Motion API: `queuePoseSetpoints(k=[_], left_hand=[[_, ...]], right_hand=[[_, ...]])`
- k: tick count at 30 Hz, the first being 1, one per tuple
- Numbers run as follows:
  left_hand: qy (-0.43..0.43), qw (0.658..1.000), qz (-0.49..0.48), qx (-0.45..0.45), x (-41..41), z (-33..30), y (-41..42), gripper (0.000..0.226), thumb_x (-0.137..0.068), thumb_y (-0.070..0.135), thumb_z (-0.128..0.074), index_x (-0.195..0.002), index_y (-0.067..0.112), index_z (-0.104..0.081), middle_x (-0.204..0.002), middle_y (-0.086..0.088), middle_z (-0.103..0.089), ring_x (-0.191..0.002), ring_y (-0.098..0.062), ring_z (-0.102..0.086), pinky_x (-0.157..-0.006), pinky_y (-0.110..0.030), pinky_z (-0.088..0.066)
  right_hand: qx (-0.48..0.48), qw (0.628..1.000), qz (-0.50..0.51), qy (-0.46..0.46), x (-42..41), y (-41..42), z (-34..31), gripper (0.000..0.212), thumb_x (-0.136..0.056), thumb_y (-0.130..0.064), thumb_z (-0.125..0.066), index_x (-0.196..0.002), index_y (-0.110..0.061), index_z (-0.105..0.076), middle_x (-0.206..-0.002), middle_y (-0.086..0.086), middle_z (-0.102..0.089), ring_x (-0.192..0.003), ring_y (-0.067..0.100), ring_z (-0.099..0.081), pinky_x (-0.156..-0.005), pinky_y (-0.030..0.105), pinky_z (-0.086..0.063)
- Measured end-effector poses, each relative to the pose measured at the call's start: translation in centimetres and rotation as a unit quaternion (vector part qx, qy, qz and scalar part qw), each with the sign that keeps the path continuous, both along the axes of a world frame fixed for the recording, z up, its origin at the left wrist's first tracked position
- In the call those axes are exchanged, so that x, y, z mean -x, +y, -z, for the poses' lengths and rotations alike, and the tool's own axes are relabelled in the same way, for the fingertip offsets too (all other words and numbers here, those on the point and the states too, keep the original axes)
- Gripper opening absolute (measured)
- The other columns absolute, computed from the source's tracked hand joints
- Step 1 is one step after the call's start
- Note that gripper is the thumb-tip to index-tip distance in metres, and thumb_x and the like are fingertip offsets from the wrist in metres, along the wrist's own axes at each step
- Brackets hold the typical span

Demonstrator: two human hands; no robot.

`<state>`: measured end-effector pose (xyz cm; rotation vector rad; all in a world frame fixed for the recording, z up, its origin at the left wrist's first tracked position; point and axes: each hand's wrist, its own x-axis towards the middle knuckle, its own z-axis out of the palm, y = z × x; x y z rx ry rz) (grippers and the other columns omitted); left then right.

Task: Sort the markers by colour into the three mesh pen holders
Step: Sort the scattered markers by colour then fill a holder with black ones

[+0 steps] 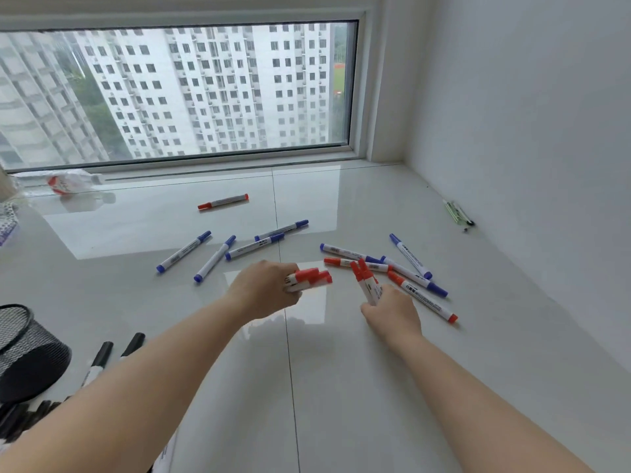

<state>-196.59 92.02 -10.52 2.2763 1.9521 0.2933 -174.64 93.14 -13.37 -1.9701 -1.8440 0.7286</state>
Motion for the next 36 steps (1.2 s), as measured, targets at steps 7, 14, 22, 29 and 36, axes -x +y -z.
queuePoseSetpoints(k=[7, 14, 22, 29, 36], left_hand=[[-0.135, 0.982, -0.129, 0.027, -4.5, 0.2, 4.2, 0.011, -0.083, 0.031, -0.053, -0.079, 0.02, -0.052, -0.071, -0.001, -0.06, -0.069, -0.021, -0.057, -0.057, -0.032, -0.041], [-0.057, 0.994, -0.091, 0.002, -9.3, 1.9, 8.2, 0.012, -0.086, 0.028, -0.055, -0.096, 0.022, -0.057, -0.085, -0.001, -0.062, -0.076, -0.022, -0.058, -0.063, -0.033, -0.049], [0.078, 0.996, -0.042, -0.008, -10.9, 2.8, 9.4, 0.024, -0.087, 0.03, -0.051, -0.11, 0.025, -0.055, -0.108, 0.001, -0.062, -0.095, -0.025, -0.058, -0.064, -0.03, -0.039], [-0.042, 0.987, -0.117, 0.1, -10.4, 2.0, 8.2, 0.023, -0.076, 0.038, -0.06, -0.091, 0.021, -0.06, -0.075, 0.003, -0.059, -0.066, -0.013, -0.057, -0.055, -0.024, -0.046], [-0.269, 0.921, -0.281, 0.004, -0.4, -0.5, 5.8, 0.02, -0.078, 0.038, -0.058, -0.069, 0.021, -0.052, -0.065, 0.0, -0.055, -0.058, -0.012, -0.053, -0.048, -0.025, -0.04]], right_hand=[[-0.111, 0.989, 0.052, -0.08, -5.8, 2.6, -0.7, 0.025, -0.087, -0.025, -0.054, -0.108, -0.011, -0.056, -0.105, 0.008, -0.055, -0.084, 0.026, -0.053, -0.064, 0.029, -0.037], [-0.101, 0.99, 0.005, -0.102, -8.5, 4.2, -0.4, 0.016, -0.085, -0.029, -0.055, -0.094, -0.015, -0.056, -0.095, 0.003, -0.057, -0.075, 0.019, -0.043, -0.062, 0.027, -0.031], [-0.01, 0.984, -0.042, -0.172, -9.0, 5.1, -0.4, 0.025, -0.081, -0.027, -0.055, -0.102, -0.015, -0.057, -0.095, 0.004, -0.062, -0.074, 0.023, -0.051, -0.061, 0.026, -0.037], [0.075, 0.984, -0.051, -0.155, -7.8, 4.6, -0.7, 0.019, -0.07, -0.027, -0.059, -0.069, -0.015, -0.045, -0.068, -0.002, -0.047, -0.056, 0.014, -0.048, -0.043, 0.023, -0.029], [0.065, 0.997, -0.044, 0.02, -2.3, 5.3, -1.0, 0.022, -0.074, -0.023, -0.057, -0.061, -0.012, -0.043, -0.057, 0.002, -0.049, -0.051, 0.019, -0.049, -0.042, 0.023, -0.036]])
